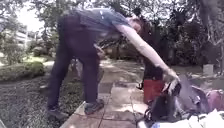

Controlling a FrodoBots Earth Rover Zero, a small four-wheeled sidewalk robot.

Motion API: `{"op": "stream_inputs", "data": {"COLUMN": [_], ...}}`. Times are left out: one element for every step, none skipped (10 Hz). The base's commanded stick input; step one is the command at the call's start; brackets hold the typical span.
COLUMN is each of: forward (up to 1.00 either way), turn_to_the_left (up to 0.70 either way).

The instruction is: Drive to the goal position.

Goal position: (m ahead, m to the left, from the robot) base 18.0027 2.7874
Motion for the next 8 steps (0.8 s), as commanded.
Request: {"op": "stream_inputs", "data": {"forward": [0.00, 0.00, 0.00, 0.00, 0.00, 0.00, 0.00, 0.31], "turn_to_the_left": [0.00, -0.03, -0.10, -0.10, -0.10, -0.06, 0.00, 0.00]}}
